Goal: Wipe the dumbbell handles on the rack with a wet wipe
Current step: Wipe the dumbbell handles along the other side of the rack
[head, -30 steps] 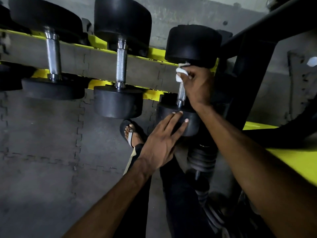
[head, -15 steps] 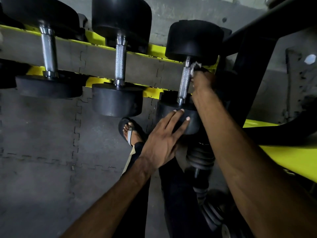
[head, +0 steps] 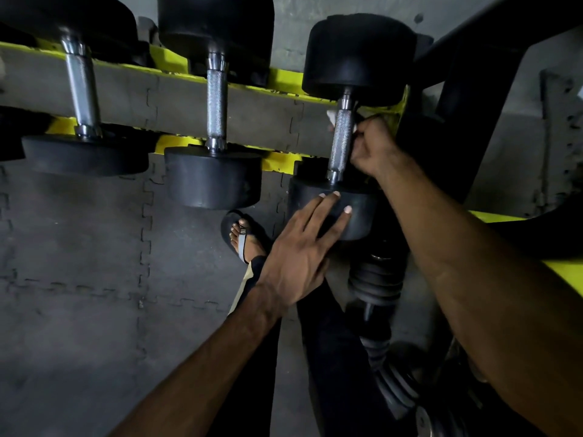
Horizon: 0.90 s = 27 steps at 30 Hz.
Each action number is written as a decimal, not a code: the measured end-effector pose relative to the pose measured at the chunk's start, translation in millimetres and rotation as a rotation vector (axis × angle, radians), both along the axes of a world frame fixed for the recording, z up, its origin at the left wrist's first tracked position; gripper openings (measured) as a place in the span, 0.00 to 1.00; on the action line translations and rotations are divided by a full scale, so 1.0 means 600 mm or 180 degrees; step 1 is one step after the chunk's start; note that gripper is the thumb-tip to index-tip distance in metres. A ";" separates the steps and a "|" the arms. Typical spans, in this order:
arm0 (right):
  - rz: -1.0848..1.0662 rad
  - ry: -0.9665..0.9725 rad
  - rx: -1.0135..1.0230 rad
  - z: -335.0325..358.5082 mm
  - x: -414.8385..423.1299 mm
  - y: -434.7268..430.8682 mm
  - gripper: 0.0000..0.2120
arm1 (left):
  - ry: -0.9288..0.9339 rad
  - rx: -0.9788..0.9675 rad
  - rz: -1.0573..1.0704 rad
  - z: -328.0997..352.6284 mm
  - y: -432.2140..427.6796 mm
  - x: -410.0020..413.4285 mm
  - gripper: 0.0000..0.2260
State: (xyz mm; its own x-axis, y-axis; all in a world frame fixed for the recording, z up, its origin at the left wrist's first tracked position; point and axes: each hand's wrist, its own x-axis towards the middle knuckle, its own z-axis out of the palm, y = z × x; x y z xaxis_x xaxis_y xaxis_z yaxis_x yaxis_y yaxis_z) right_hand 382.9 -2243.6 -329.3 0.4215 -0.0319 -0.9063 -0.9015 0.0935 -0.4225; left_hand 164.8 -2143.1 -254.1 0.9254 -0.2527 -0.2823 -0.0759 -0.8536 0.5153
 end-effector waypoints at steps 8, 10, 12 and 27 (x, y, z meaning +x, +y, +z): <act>0.2595 -0.0325 -0.0916 0.008 -0.039 -0.048 0.10 | -0.0068 -0.0042 0.0008 -0.003 0.004 0.001 0.42; 0.2710 -0.0556 -0.0829 0.020 -0.054 -0.065 0.11 | -0.0067 -0.0053 0.0011 -0.004 0.005 0.000 0.42; 0.2523 -0.0782 -0.0933 0.031 -0.071 -0.078 0.08 | -0.0055 -0.0022 0.0025 -0.003 0.004 0.000 0.41; 0.0090 -0.1646 -0.1338 0.031 -0.089 -0.018 0.06 | -0.0086 0.0014 0.0043 -0.010 -0.003 -0.003 0.42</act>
